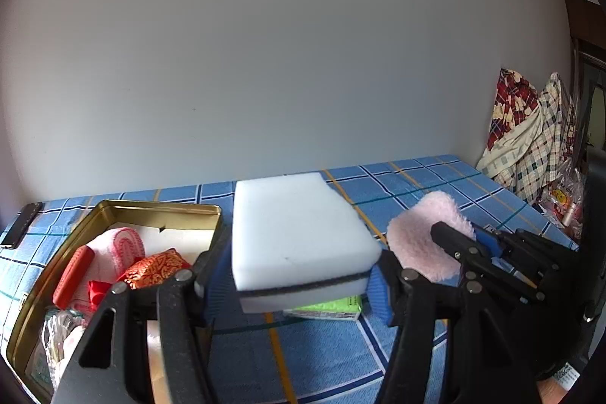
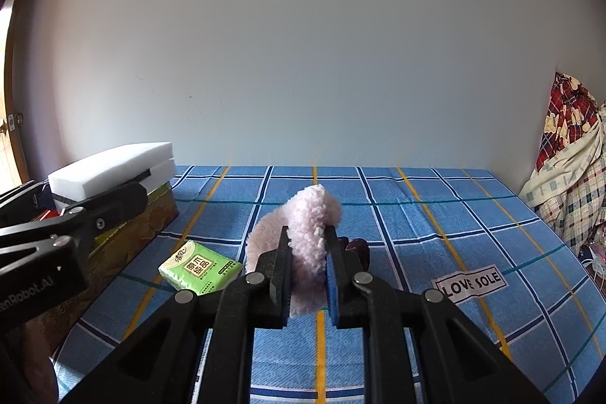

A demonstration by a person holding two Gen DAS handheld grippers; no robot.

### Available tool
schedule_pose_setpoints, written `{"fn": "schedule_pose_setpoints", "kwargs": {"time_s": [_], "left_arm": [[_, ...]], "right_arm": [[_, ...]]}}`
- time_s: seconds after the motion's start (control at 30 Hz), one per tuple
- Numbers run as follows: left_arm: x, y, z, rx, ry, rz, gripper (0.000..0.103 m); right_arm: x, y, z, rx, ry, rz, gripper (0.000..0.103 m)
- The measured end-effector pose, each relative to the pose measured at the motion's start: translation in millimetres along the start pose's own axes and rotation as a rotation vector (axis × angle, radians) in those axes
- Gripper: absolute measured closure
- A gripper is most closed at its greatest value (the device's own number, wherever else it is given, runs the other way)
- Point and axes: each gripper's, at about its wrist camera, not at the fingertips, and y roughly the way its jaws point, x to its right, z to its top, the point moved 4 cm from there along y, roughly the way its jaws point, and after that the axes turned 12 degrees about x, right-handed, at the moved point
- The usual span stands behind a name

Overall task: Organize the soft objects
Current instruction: 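Carry the sponge with the left tool while the right tool carries the pink puff toward the tin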

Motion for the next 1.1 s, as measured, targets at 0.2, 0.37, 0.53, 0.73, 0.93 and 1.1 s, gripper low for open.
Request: {"fn": "schedule_pose_setpoints", "kwargs": {"time_s": [0.2, 0.37, 0.53, 0.73, 0.93, 1.1], "left_arm": [[3, -7, -1, 0.014, 0.008, -0.001, 0.042], [-1, -15, -1, 0.032, -0.005, 0.001, 0.042], [-8, -24, 1, 0.058, -0.025, 0.010, 0.042], [-13, -30, 2, 0.070, -0.027, 0.016, 0.042], [-18, -35, 3, 0.071, -0.041, 0.016, 0.042], [-24, -40, 7, 0.076, -0.048, 0.017, 0.042]], "right_arm": [[1, -1, -1, 0.007, 0.001, 0.002, 0.087], [0, -5, -2, 0.019, -0.006, 0.003, 0.087], [-3, -12, -1, 0.039, -0.021, 0.010, 0.087], [-5, -16, -2, 0.064, -0.045, 0.024, 0.087], [-4, -15, -3, 0.070, -0.047, 0.026, 0.087], [-7, -18, -4, 0.078, -0.053, 0.026, 0.087]]}}
